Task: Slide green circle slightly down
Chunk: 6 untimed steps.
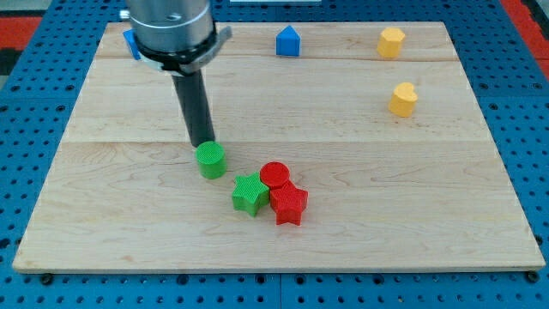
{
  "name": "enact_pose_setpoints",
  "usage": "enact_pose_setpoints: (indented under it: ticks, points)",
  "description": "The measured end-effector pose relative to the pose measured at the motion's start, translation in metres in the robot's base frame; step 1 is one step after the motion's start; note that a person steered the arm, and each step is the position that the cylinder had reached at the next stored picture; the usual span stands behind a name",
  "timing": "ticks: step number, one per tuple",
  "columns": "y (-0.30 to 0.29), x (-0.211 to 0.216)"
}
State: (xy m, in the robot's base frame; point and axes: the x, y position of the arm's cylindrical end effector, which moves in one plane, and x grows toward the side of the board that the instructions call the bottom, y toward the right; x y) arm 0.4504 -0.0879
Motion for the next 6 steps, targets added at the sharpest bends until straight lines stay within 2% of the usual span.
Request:
enact_pose_setpoints:
  ticks: [1,2,3,4,5,6]
  points:
    - [0.027,0.012]
    - [0.017,-0.005]
    - [0.016,-0.048]
    - [-0.031,-0.092]
    - [-0.044,-0.145]
    - [-0.062,-0.228]
